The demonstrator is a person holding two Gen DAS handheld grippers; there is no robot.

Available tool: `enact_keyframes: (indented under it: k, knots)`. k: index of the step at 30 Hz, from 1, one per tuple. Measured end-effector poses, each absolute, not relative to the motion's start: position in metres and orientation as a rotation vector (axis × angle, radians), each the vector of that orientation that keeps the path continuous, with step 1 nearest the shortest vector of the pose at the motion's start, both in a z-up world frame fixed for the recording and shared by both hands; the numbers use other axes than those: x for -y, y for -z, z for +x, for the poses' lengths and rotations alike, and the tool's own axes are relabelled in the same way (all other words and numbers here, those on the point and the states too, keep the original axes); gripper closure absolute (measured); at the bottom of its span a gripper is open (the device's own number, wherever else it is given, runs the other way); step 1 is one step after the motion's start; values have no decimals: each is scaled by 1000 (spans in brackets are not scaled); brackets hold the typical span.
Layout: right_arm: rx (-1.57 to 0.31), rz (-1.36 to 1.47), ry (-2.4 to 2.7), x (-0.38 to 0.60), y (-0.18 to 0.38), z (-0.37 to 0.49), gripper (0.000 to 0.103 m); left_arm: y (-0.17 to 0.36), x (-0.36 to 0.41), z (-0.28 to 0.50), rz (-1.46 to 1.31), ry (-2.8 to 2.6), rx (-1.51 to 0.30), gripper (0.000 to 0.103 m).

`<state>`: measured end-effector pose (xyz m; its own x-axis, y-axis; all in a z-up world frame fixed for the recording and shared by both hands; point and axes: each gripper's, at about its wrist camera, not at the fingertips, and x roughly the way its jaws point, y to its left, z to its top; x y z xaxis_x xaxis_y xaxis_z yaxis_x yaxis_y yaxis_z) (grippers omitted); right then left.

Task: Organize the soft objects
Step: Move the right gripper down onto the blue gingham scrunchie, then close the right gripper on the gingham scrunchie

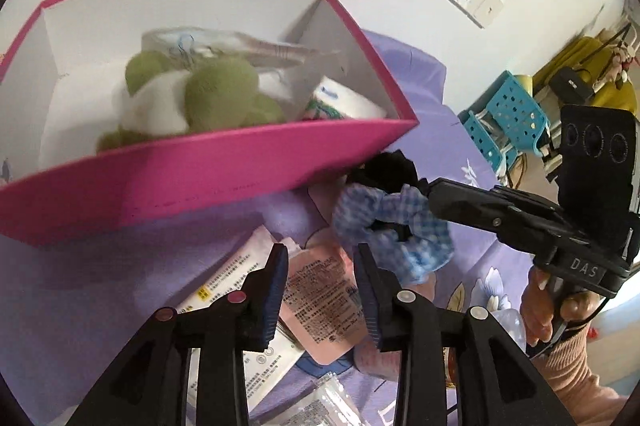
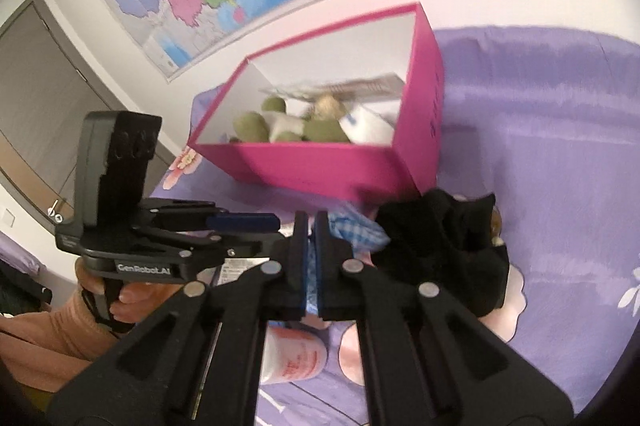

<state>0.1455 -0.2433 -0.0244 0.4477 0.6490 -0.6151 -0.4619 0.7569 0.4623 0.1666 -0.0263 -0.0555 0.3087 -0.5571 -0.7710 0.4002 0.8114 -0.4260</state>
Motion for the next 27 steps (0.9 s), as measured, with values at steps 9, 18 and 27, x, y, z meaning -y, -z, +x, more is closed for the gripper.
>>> enact_keyframes:
  k: [9, 18, 27]
  knots:
    - [-878, 190, -623, 238, 26, 156, 98, 59, 29, 172, -157, 622, -1086, 68]
    - [-960, 140, -599, 256, 51, 137, 63, 67, 46, 174, -104, 620, -1111, 69]
    - [-983, 42, -552, 246, 69, 135, 94, 74, 67, 179, -83, 633, -1139, 70]
